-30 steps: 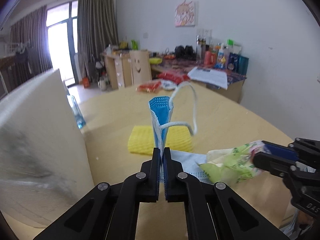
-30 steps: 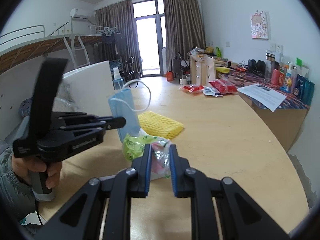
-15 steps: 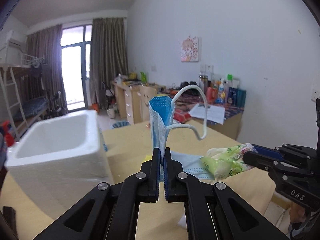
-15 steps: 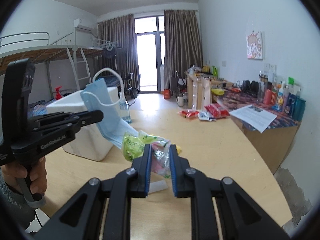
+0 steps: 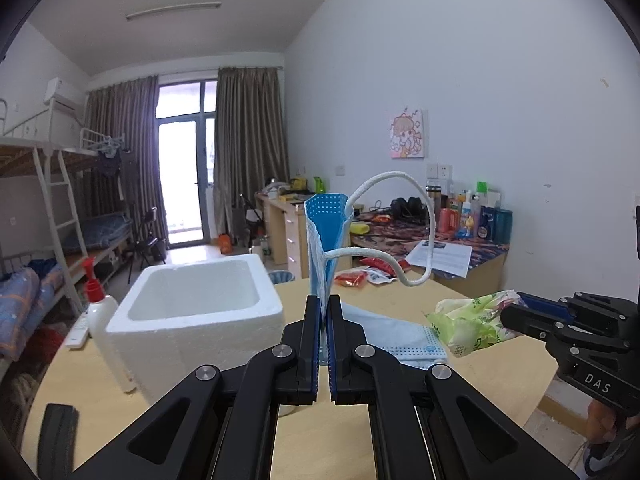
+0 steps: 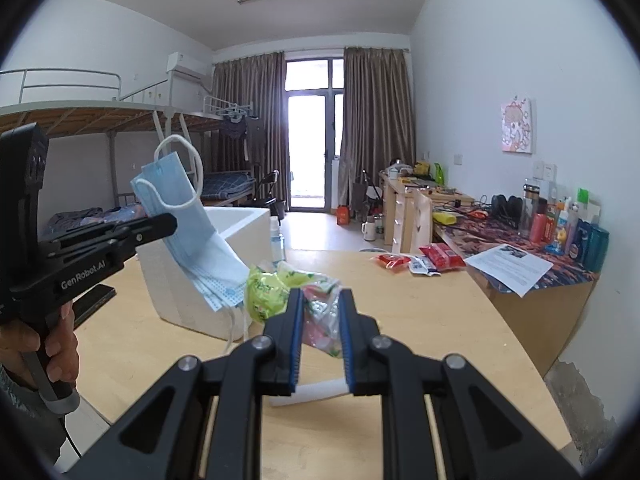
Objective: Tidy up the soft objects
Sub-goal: 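Lift the mask with the left gripper while the right gripper lifts the snack bag, then carry the mask and snack bag with both grippers over the styrofoam box opening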
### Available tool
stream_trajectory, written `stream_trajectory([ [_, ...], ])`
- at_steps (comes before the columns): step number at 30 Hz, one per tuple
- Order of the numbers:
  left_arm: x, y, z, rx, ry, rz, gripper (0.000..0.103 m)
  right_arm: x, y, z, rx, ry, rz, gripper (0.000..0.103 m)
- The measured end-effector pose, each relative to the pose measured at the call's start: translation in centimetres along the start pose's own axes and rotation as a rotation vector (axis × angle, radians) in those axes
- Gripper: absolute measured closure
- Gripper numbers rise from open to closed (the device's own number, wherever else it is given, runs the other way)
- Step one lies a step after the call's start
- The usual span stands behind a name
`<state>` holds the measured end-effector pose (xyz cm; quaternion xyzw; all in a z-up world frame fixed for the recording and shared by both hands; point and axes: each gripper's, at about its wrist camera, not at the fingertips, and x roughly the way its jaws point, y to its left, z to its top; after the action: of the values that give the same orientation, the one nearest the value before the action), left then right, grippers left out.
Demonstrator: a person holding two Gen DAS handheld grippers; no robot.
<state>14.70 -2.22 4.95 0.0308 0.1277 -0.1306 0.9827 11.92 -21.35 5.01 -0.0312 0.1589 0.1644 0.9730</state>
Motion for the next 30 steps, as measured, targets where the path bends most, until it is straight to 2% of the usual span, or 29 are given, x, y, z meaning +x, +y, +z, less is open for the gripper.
stream_trajectory([
  [4,-0.9,0.4,-0.3,-0.018,0.0,0.018,0.1,-0.4,0.7,-0.1,-0.006,-0.005,0.013,0.083],
  [9,-2.6,1.5,-1.1,-0.038,0.001,0.075,0.1,-0.1,2.0,0.1,-0.011,-0.009,0.046,0.083],
  [16,-5.8,3.7,-2.0,-0.057,-0.01,0.221,0.1,1.5,4.9,0.2,-0.019,-0.012,0.145,0.083],
  [23,-8.7,5.8,-3.6,-0.099,-0.016,0.33,0.1,2.5,7.9,0.0,-0.04,-0.007,0.242,0.083],
  [26,-9.4,6.2,-4.4,-0.109,-0.011,0.35,0.1,2.3,8.8,-0.1,-0.04,-0.013,0.266,0.083],
  [30,-9.3,6.1,-5.7,-0.124,-0.012,0.356,0.1,2.2,9.1,-0.8,-0.029,-0.02,0.243,0.083],
])
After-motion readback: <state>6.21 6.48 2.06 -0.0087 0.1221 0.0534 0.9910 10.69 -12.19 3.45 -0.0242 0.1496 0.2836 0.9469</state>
